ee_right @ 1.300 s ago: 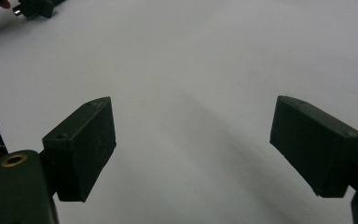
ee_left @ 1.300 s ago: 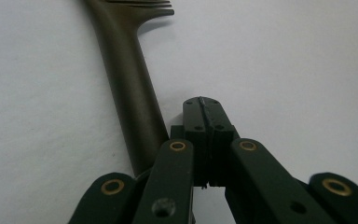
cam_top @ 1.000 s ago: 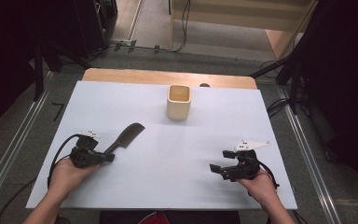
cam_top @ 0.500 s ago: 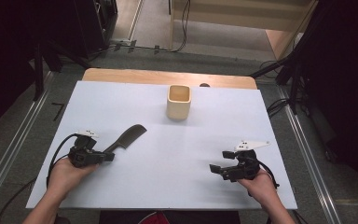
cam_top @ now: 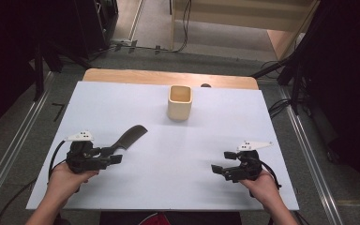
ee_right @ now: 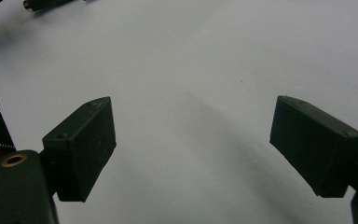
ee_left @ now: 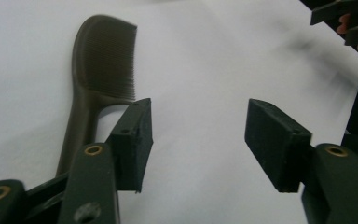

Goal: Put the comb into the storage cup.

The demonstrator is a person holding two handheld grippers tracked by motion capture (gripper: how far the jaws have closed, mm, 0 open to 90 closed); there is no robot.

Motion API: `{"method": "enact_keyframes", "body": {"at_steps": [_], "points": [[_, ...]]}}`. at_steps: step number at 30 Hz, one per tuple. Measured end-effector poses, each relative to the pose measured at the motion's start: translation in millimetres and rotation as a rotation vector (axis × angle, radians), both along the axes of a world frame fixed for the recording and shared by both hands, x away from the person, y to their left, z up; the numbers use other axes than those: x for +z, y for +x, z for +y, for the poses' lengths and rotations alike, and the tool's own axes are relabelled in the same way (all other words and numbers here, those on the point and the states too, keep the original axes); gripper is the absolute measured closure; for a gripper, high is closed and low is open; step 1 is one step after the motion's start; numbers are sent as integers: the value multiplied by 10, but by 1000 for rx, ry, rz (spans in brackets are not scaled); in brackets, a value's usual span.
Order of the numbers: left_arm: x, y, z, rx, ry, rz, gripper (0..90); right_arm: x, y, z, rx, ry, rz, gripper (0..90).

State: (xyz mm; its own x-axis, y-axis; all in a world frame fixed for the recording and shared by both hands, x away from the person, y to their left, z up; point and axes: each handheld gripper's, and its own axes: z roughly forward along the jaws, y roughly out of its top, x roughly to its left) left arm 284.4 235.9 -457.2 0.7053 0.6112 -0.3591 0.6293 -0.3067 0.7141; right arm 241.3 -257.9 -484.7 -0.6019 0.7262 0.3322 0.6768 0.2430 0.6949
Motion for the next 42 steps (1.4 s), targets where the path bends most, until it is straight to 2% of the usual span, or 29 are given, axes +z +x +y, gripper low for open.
{"method": "enact_keyframes", "body": {"at_steps": [5, 9, 12, 15, 18, 20, 27, 32, 35, 37, 39, 42], "points": [[8, -79, -58, -17, -12, -46, 302, -1, -4, -3, 9, -1, -1, 125], [-32, -150, -88, -48, -20, -68, 295, 0, -8, 1, 11, -1, 2, 125], [-29, -152, -96, -53, -9, -77, 295, 0, -6, -1, 12, -1, 2, 125], [-31, -142, -90, -49, -16, -82, 291, -2, -5, -1, 12, -2, 0, 125], [-27, -126, -63, -56, 5, -101, 261, -1, -7, 2, 14, -4, 2, 125], [-4, -102, -30, -73, 13, -120, 233, -3, -5, 3, 15, -7, 3, 125], [55, 66, 114, -22, 61, -116, 223, -9, -3, 9, 14, -8, 4, 125], [60, 185, 217, -1, 93, -144, 224, -12, -4, 8, 15, -12, 7, 125], [57, 249, 281, 24, 78, -149, 224, -15, -3, 8, 15, -17, 7, 125], [43, 279, 305, 28, 71, -133, 224, -15, -3, 8, 15, -17, 7, 125], [4, 293, 320, 19, 107, -138, 224, -17, -2, 7, 14, -19, 7, 125], [-40, 289, 325, 4, 139, -136, 225, -14, -6, 3, 11, -15, 9, 125]]}}
